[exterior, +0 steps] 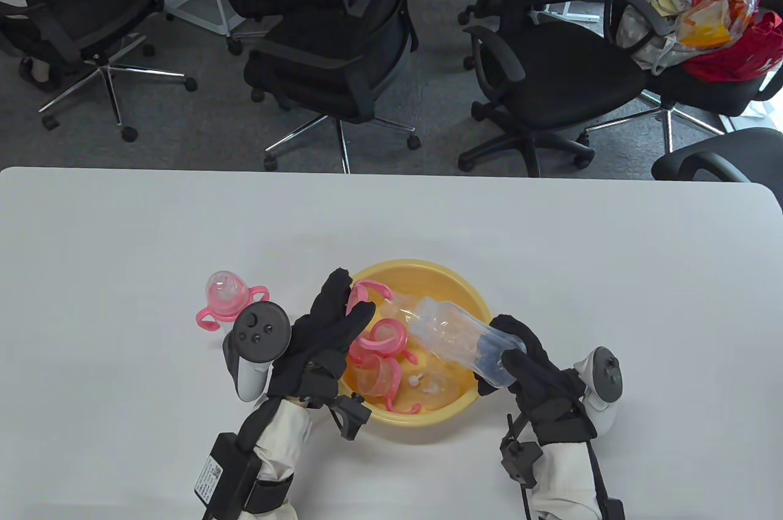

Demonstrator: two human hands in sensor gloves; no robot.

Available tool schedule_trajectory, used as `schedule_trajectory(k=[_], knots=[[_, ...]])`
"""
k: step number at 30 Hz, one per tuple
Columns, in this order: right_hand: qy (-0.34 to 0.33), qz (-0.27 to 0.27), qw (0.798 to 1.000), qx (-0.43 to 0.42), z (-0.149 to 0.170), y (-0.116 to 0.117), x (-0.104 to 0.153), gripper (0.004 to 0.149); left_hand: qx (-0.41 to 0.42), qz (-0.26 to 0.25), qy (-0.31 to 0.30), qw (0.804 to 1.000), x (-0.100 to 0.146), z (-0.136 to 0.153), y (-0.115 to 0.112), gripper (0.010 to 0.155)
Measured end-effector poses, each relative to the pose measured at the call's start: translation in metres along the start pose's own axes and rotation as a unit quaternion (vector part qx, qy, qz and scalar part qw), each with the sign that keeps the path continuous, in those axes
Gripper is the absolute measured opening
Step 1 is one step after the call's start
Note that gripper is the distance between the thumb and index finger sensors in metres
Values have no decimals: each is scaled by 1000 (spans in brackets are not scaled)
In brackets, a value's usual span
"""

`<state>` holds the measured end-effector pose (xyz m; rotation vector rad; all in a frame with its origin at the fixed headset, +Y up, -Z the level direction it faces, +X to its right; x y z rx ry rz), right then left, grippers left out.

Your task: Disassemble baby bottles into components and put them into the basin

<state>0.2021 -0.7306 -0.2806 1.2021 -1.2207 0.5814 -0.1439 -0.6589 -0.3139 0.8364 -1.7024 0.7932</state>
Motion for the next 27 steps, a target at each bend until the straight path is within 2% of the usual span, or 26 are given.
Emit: schedule_trajectory(k=[5, 12, 20, 27], knots=[[-11, 11, 1000, -23, -1, -9, 3, 83, -43, 44, 37, 997, -16, 6, -14, 72], [-18, 18, 999, -35, -2, -15, 5, 83, -120, 110, 89, 983, -36, 9, -32, 68], [-24, 21, 999, -42, -5, -15, 6, 83, -145, 125, 124, 974, -49, 19, -47, 68], [-29, 25, 998, -50, -8, -17, 7, 83, -131, 174, 148, 965, -53, 34, -57, 69]])
Point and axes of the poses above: the tracker on the back of each hand, its own z axis roughly to the little-finger side, its own x axis roughly from the fingertips to the wrist, y = z × x, the point moved 1 cm from there along -x, roughly from the wrist to the fingertips, and after that the axes turned 10 degrees about -x, right-handed, at the moved point
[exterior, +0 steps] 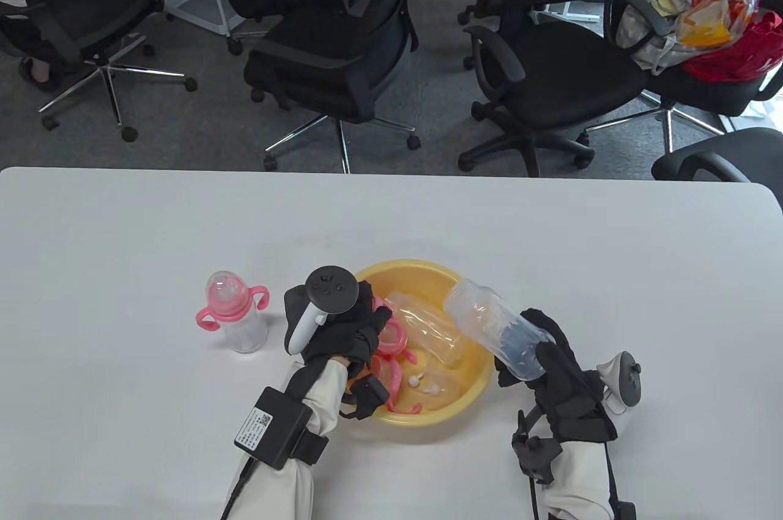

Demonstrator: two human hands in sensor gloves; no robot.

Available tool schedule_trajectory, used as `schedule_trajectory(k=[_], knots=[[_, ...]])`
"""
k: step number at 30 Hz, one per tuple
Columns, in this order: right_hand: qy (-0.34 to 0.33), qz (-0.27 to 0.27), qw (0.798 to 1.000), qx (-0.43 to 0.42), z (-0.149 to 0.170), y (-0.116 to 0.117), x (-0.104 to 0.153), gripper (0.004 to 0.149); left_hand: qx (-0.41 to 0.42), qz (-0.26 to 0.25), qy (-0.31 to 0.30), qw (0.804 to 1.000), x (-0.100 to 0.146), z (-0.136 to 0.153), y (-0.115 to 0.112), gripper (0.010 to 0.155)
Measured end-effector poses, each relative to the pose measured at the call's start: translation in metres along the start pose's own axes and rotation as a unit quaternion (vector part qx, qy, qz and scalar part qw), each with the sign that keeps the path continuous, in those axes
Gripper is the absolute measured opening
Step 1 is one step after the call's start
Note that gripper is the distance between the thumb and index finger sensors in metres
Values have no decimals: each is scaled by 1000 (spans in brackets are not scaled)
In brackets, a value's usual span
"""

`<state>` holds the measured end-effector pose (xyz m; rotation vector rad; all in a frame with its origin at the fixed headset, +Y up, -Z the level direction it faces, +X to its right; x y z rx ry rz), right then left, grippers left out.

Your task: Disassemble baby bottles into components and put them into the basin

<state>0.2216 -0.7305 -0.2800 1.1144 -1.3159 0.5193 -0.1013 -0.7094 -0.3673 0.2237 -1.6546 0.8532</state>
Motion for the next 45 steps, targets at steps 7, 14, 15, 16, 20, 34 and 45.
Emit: schedule_trajectory(k=[7, 14, 15, 16, 20, 34, 45], knots=[[2, 5, 1000, -1, 0, -1, 1, 83, -35, 52, 21, 998, -4, 2, -7, 68], [2, 7, 1000, -2, -1, -2, 1, 83, -27, 54, 26, 998, -2, 3, -6, 65], [2, 7, 1000, -2, -1, -2, 1, 83, -29, 55, 24, 998, -1, 2, -5, 66], [2, 7, 1000, -2, -1, -2, 1, 83, -33, 58, 22, 998, 1, 1, -4, 66], [2, 8, 1000, -2, -1, -2, 1, 83, -43, 49, 13, 998, 8, -3, 0, 66], [4, 8, 1000, 0, 0, -2, 1, 83, -42, -8, -62, 997, 48, -18, 25, 65], [43, -37, 996, 65, -4, 9, -5, 83, 122, -192, -182, 957, 85, 0, 40, 59]])
Point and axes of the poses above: the tracker on the back of each hand, its own z axis roughly to the little-finger side, its own x axis roughly from the fingertips to the wrist, y = z × x, the point moved 1 cm from there along -x, roughly from the wrist to the fingertips, and after that the axes turned 10 degrees about -x, right-handed, at the moved point
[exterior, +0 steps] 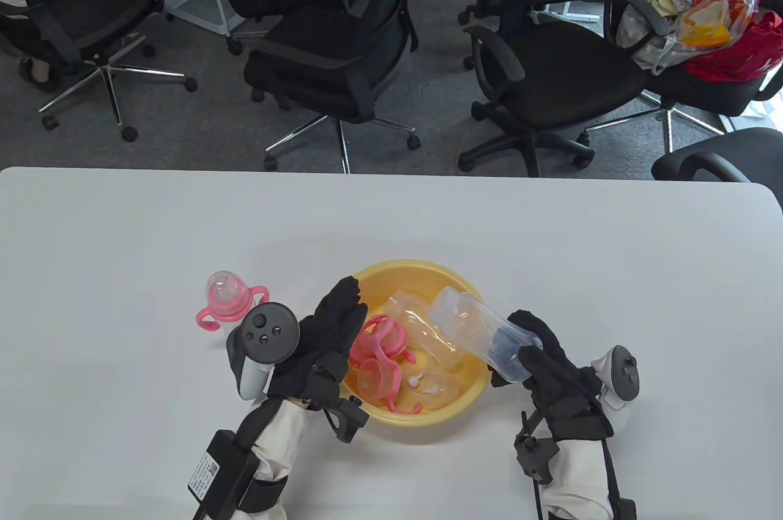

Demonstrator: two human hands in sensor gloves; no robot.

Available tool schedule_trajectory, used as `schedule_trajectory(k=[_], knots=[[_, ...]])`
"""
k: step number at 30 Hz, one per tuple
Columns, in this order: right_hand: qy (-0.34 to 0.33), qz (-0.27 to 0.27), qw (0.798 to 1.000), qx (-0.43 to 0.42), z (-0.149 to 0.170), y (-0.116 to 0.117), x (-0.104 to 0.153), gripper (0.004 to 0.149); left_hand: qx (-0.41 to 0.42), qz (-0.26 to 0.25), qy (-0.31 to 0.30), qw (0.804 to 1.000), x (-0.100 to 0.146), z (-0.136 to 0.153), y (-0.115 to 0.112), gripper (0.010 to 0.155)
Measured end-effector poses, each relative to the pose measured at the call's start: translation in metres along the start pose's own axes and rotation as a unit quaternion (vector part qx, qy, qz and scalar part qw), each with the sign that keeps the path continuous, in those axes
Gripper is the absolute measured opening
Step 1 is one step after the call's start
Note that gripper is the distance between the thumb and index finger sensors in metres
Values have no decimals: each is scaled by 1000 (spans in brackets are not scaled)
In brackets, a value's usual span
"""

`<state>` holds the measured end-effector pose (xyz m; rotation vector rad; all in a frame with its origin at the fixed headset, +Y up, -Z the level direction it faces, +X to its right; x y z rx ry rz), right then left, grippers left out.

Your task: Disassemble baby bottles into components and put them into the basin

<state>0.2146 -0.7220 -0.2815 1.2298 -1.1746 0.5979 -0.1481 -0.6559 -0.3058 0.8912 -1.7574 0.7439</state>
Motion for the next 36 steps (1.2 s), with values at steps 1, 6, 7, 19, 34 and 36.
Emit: schedule_trajectory(k=[1, 6, 7, 19, 34, 36], knots=[[7, -14, 1000, 6, -1, 3, -2, 83, 15, -13, -3, 1000, 2, 1, 2, 59], [30, -77, 994, 66, -6, 15, -18, 82, 35, -28, -8, 999, 7, 1, 13, 59], [34, -79, 993, 77, -6, 17, -20, 81, 37, -31, -10, 999, 7, 1, 15, 59], [147, -114, 940, 285, 4, 38, -51, 77, 60, -46, -8, 997, 10, 5, 25, 59], [246, -135, 832, 478, 19, 62, -86, 84, 87, -53, -7, 995, 12, 8, 31, 59], [253, -136, 824, 488, 19, 65, -87, 85, 88, -53, -7, 995, 12, 9, 31, 59]])
Point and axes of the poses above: the tracker on the back of each hand, its own z axis roughly to the little-finger side, its own x axis roughly from the fingertips to the wrist, y = z × x, the point moved 1 cm from there along -x, roughly from the wrist to the fingertips, and after that the axes turned 10 degrees about -x, right-handed, at the moved point
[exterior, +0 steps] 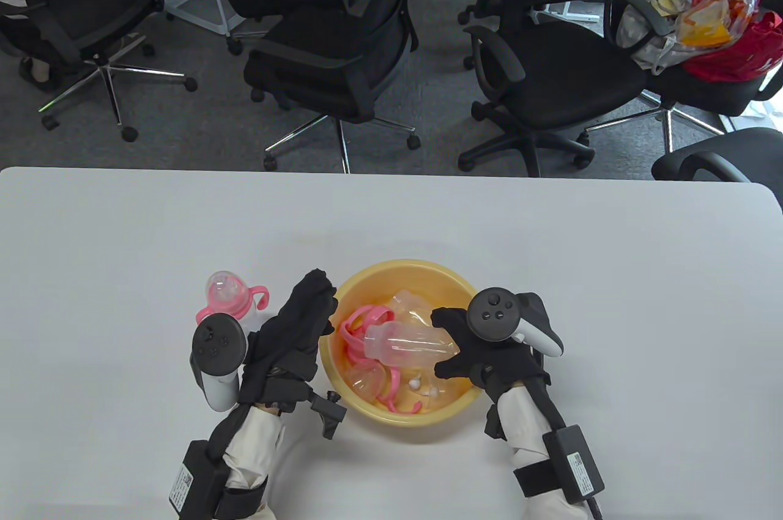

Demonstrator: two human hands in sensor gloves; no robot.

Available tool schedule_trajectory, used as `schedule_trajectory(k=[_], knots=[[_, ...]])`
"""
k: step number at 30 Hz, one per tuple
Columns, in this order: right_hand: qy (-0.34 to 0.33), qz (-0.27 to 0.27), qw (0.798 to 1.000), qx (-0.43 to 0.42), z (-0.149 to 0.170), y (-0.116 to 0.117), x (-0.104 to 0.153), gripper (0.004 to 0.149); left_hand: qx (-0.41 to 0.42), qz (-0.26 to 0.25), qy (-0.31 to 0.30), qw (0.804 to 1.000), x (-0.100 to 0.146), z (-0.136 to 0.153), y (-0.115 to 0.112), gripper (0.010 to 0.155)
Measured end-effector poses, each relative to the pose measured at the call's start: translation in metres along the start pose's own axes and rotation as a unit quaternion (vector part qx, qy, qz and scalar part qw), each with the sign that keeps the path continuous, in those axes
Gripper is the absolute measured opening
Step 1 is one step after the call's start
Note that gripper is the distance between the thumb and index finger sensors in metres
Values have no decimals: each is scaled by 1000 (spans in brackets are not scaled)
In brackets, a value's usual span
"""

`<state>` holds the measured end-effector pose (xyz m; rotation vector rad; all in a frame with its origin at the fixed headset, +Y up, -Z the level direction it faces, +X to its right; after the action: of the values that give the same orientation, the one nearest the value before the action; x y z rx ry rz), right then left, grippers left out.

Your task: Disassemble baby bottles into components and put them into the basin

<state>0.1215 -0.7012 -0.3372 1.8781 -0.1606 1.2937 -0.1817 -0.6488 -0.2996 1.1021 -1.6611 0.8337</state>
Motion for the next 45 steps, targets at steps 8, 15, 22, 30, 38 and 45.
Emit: schedule_trajectory(k=[8, 15, 22, 30, 38, 45], knots=[[12, -6, 999, 43, -6, 7, 1, 86, 4, -3, 3, 1000, 0, 1, 3, 60], [-53, 122, 991, 9, -18, -5, 23, 77, -1, -26, 3, 1000, 3, 0, 18, 60], [-147, 305, 940, -45, -9, -9, 62, 69, -45, -84, -18, 995, 10, -10, 47, 61], [-180, 394, 892, -133, 26, -10, 88, 66, -183, -152, 13, 971, 15, -4, 71, 66], [-174, 405, 881, -173, 46, -15, 97, 65, -291, -168, 101, 936, 10, 31, 80, 67], [-173, 397, 882, -183, 48, -13, 96, 64, -308, -128, 158, 930, 5, 77, 80, 67]])
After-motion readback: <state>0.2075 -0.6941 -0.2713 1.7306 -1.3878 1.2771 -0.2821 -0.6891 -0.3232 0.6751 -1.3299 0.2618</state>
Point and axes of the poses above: the tracker on the back of each hand, its own z axis roughly to the little-finger side, its own x axis roughly from the fingertips to the wrist, y = z × x, the point moved 1 cm from there along -x, roughly from the wrist to the fingertips, and after that the axes turned 10 degrees about -x, right-handed, at the moved point
